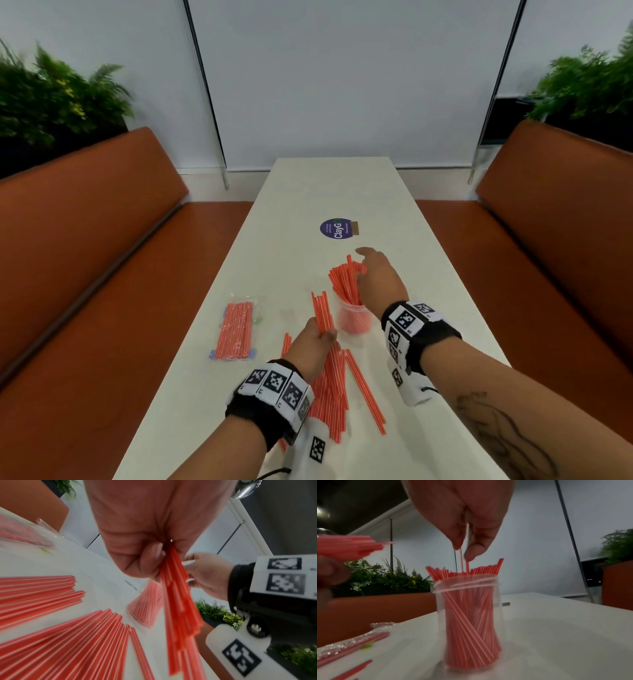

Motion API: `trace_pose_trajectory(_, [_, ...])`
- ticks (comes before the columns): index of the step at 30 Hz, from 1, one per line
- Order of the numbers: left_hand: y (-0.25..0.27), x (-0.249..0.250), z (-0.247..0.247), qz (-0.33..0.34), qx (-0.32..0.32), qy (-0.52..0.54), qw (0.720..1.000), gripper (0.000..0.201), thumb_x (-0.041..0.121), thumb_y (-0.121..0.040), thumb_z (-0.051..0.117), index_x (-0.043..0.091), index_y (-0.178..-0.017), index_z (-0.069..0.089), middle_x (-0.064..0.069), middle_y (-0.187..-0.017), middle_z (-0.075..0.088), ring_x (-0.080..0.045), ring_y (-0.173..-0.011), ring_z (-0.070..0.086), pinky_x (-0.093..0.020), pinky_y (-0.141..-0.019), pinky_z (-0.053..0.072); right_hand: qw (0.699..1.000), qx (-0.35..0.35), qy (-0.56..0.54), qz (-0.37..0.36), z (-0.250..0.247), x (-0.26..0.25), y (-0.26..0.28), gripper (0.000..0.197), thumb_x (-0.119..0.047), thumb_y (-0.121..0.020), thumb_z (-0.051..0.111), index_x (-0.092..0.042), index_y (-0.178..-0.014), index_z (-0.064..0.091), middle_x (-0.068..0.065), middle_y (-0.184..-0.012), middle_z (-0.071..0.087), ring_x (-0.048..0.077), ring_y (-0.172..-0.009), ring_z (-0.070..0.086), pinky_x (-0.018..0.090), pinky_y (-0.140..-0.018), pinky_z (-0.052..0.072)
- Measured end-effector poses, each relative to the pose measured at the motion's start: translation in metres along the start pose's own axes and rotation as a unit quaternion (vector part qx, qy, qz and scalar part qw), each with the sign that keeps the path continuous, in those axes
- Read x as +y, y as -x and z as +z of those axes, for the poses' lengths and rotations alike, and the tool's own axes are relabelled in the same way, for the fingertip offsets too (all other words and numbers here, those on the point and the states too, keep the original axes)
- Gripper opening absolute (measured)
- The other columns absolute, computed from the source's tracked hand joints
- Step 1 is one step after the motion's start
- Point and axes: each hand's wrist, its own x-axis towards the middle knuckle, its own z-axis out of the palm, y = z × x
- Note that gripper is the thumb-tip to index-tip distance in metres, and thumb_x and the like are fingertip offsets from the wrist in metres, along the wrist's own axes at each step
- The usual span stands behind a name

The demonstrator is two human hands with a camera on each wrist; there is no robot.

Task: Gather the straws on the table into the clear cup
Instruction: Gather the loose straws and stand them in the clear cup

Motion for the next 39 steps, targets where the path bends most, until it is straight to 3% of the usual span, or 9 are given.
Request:
trace_pose_trajectory(4, [0.002,0.009,-0.006,0.006,0.034,0.096,0.995,0.017,0.029,-0.099,0.038,0.013,-0.108,0.041,0.002,-0.079,0.057,-0.017,-0.068,0.054,-0.034,-0.068,0.05,0.997,0.014,-0.078,-0.019,-0.003,-0.002,0.021,0.037,-0.031,-0.09,0.058,-0.015,-0.122,0.046,0.005,-0.111,0.054,0.018,-0.099,0.055,0.029,-0.082,0.047])
trace_pose_trajectory(10, [-0.008,0.019,0.0,-0.004,0.045,0.208,0.977,0.048,0.029,-0.099,0.039,0.004,-0.139,0.031,-0.016,-0.125,0.059,-0.031,-0.111,0.059,-0.043,-0.102,0.045,0.907,-0.374,-0.193,0.018,-0.002,-0.013,0.065,0.062,-0.006,-0.087,0.055,-0.028,-0.133,0.02,0.004,-0.079,0.06,0.01,-0.05,0.058,0.017,-0.043,0.046])
trace_pose_trajectory(17, [-0.003,0.031,0.025,0.08,0.11,-0.014,0.991,0.021,0.021,-0.094,0.049,0.003,-0.104,0.055,-0.01,-0.099,0.057,-0.03,-0.106,0.059,-0.039,-0.094,0.049,0.946,-0.243,-0.199,0.084,0.008,-0.01,0.084,0.027,0.003,-0.089,0.034,-0.017,-0.096,0.05,0.004,-0.05,0.047,0.004,-0.024,0.039,0.016,-0.028,0.034])
trace_pose_trajectory(22, [-0.011,0.038,0.012,0.095,0.169,0.197,0.961,0.035,0.01,-0.089,0.057,0.02,-0.116,0.037,0.003,-0.088,0.053,-0.014,-0.077,0.056,-0.02,-0.064,0.045,0.902,-0.322,-0.267,0.109,0.003,-0.006,0.091,0.015,-0.02,-0.097,0.043,-0.008,-0.095,0.052,-0.001,-0.043,0.04,0.01,-0.029,0.039,0.018,-0.032,0.04])
trace_pose_trajectory(24, [-0.017,0.037,0.006,0.118,0.198,0.215,0.949,0.006,0.012,-0.093,0.052,0.016,-0.098,0.054,-0.001,-0.079,0.058,-0.017,-0.069,0.057,-0.02,-0.061,0.045,0.885,-0.339,-0.295,0.119,0.002,-0.007,0.091,0.019,-0.024,-0.097,0.045,-0.009,-0.085,0.046,-0.004,-0.038,0.04,0.011,-0.029,0.04,0.02,-0.035,0.045])
trace_pose_trajectory(28, [-0.01,0.035,0.015,0.156,0.178,0.205,0.95,0.04,0.018,-0.099,0.038,0.014,-0.063,0.054,-0.003,-0.059,0.057,-0.013,-0.051,0.054,-0.015,-0.053,0.047,0.892,-0.336,-0.275,0.121,0.003,-0.009,0.091,0.025,-0.021,-0.094,0.043,-0.008,-0.073,0.046,0.003,-0.039,0.042,0.013,-0.028,0.041,0.023,-0.038,0.045])
trace_pose_trajectory(32, [-0.008,0.03,0.018,0.118,0.111,0.289,0.943,0.039,0.03,-0.102,0.029,0.01,-0.086,0.06,-0.006,-0.071,0.063,-0.012,-0.059,0.06,-0.021,-0.06,0.051,0.92,-0.305,-0.224,0.103,0.002,-0.008,0.092,0.024,-0.027,-0.097,0.041,-0.01,-0.084,0.052,-0.004,-0.044,0.048,0.007,-0.027,0.039,0.02,-0.037,0.038])
trace_pose_trajectory(36, [-0.009,0.025,0.012,-0.096,-0.003,0.503,0.859,0.056,0.05,-0.098,0.021,0.005,-0.115,0.048,-0.016,-0.094,0.061,-0.027,-0.077,0.061,-0.038,-0.065,0.053,0.949,-0.158,-0.27,0.037,-0.014,-0.02,0.081,0.02,-0.032,-0.099,0.039,-0.021,-0.089,0.052,-0.01,-0.062,0.051,-0.001,-0.042,0.047,0.019,-0.049,0.045])
trace_pose_trajectory(39, [-0.004,0.016,0.014,-0.182,-0.147,0.415,0.879,0.077,0.058,-0.094,0.018,-0.004,-0.132,0.042,-0.022,-0.101,0.061,-0.031,-0.083,0.064,-0.034,-0.063,0.058,0.94,-0.06,-0.335,0.037,-0.017,-0.025,0.075,0.022,-0.03,-0.099,0.042,-0.017,-0.081,0.046,-0.003,-0.059,0.045,0.012,-0.055,0.045,0.025,-0.06,0.043])
